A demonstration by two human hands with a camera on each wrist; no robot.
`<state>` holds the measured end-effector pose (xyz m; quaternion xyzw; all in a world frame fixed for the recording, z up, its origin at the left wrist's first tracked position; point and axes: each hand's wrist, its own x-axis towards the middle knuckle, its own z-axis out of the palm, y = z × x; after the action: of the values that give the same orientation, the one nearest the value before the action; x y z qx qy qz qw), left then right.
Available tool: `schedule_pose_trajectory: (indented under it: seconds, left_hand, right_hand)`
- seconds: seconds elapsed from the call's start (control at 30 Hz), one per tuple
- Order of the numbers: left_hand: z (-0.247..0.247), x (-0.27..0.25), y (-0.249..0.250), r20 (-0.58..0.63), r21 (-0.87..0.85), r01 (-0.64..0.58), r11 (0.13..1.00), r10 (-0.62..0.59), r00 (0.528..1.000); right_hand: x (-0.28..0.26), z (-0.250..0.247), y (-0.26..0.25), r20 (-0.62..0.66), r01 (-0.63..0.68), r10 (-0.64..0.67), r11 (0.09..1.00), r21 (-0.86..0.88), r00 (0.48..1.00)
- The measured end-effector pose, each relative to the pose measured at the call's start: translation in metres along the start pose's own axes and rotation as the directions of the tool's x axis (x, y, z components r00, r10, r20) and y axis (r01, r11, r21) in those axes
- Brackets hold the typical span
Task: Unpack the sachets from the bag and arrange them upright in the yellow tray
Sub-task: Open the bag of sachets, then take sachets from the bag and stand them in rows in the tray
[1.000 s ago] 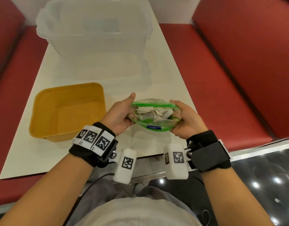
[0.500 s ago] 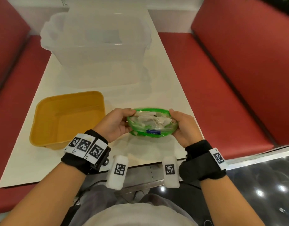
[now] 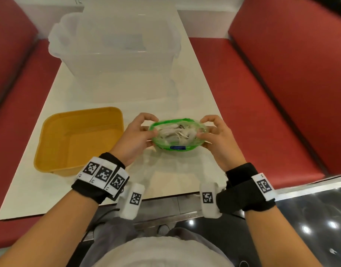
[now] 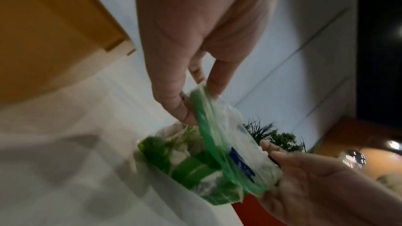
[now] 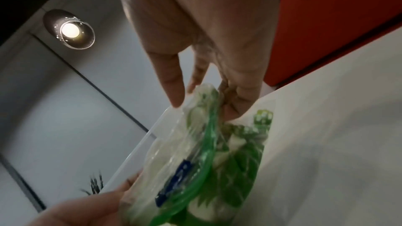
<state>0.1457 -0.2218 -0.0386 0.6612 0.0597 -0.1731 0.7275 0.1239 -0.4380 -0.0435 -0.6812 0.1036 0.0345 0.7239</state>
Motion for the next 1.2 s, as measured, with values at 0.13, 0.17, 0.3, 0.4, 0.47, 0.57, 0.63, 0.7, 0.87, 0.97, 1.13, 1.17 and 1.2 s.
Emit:
schedule_pose_trajectory:
  seconds: [0.13, 0.17, 0.3, 0.4, 0.47, 0.57, 0.63, 0.7, 0.87, 0.97, 1.13, 1.17, 1.2]
  left_hand:
    - [-0.002, 0.002, 0.001, -0.076, 0.334, -0.12, 0.935, 0.154, 0.985]
    - [-0.002, 0.003, -0.001, -0.084, 0.405, -0.144, 0.903, 0.194, 0.977]
    - [0.003, 0.003, -0.001, -0.052, 0.621, -0.156, 0.768, 0.239, 0.97]
    - [0.011, 0.005, 0.002, -0.008, 0.725, -0.151, 0.672, 0.228, 0.974]
    - [0.015, 0.009, -0.002, 0.006, 0.779, -0.125, 0.615, 0.191, 0.981]
    - [0.022, 0.011, -0.008, 0.019, 0.827, -0.078, 0.557, 0.11, 0.994]
    - [0.023, 0.011, -0.007, 0.034, 0.838, -0.074, 0.54, 0.084, 0.996]
    - [0.021, 0.011, -0.005, 0.047, 0.83, -0.083, 0.551, 0.079, 0.996]
    - [0.021, 0.012, -0.012, 0.006, 0.781, -0.053, 0.622, 0.077, 0.997]
    - [0.02, 0.011, -0.018, -0.02, 0.718, -0.019, 0.696, 0.049, 0.999]
    - [0.017, 0.007, -0.016, -0.009, 0.674, -0.032, 0.738, 0.051, 0.999]
    - [0.016, 0.007, -0.015, -0.009, 0.662, -0.032, 0.749, 0.05, 0.999]
    - [0.016, 0.006, -0.015, -0.014, 0.649, -0.023, 0.761, 0.042, 0.999]
  right_hand:
    - [0.0, 0.0, -0.001, 0.022, 0.126, -0.131, 0.885, -0.449, 0.991]
    - [0.001, 0.002, -0.003, 0.033, 0.142, -0.147, 0.84, -0.524, 0.989]
    - [0.007, 0.0, -0.012, 0.067, 0.143, -0.138, 0.681, -0.718, 0.988]
    - [0.011, -0.001, -0.013, 0.067, 0.115, -0.099, 0.633, -0.766, 0.993]
    - [0.014, 0.001, -0.007, 0.059, 0.066, -0.031, 0.618, -0.783, 0.998]
    - [0.015, 0.004, 0.0, 0.062, 0.014, 0.07, 0.542, -0.84, 0.996]
    - [0.014, 0.002, -0.004, 0.086, 0.028, 0.092, 0.499, -0.866, 0.992]
    - [0.013, -0.001, -0.011, 0.105, 0.067, 0.054, 0.471, -0.879, 0.993]
    - [0.013, 0.002, -0.007, 0.07, 0.083, -0.045, 0.482, -0.872, 0.997]
    - [0.012, 0.004, 0.001, 0.073, 0.068, -0.013, 0.539, -0.84, 0.997]
    - [0.012, -0.001, -0.003, 0.049, 0.072, -0.055, 0.591, -0.804, 0.997]
    - [0.013, -0.001, -0.002, 0.046, 0.075, -0.063, 0.595, -0.801, 0.997]
    - [0.013, 0.0, 0.001, 0.047, 0.074, -0.061, 0.596, -0.799, 0.997]
